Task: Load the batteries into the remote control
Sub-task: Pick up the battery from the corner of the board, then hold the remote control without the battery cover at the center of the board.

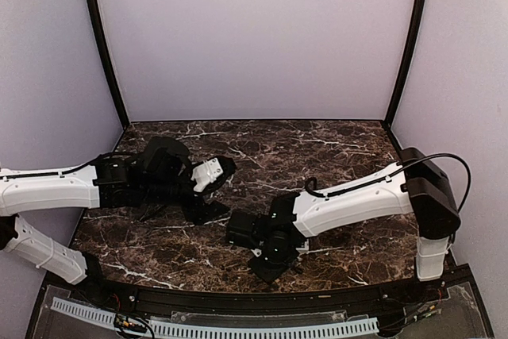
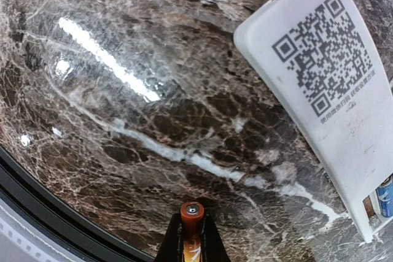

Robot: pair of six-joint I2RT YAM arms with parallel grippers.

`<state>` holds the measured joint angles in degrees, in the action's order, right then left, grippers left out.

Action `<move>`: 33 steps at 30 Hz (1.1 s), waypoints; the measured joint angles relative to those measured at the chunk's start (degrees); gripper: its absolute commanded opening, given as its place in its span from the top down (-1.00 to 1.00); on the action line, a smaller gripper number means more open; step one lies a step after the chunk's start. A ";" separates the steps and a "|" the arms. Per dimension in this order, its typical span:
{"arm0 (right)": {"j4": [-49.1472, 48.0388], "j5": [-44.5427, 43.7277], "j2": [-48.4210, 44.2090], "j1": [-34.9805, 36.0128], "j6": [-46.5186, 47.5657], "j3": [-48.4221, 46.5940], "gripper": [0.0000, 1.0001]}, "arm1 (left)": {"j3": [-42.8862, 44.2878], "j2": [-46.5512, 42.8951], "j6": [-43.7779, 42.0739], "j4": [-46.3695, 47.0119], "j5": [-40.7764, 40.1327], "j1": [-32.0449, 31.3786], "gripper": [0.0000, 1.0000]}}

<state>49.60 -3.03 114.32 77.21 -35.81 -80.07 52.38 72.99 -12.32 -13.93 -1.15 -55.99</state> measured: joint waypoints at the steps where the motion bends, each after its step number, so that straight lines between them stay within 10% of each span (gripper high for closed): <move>1: 0.00 0.48 -0.11 -0.22 1.38 0.00 1.00 | -0.44 -0.68 0.11 0.04 0.00 0.00 -0.45; 11: -17.53 12.35 -19.37 -7.15 27.15 13.09 1.00 | -3.37 -1.49 -2.58 1.40 5.79 0.02 -0.47; 23: -41.72 28.96 -33.27 -23.39 49.31 35.32 1.00 | -1.81 21.75 -13.22 13.35 19.50 -0.28 -0.70; 33: -55.06 32.26 -35.43 -23.93 54.27 44.28 1.00 | 3.08 33.07 -14.53 18.86 23.23 -0.55 -0.36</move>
<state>-5.45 29.23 78.89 53.28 18.46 -35.79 55.46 106.06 -26.85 4.93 22.09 -56.53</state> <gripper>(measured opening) 0.039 0.759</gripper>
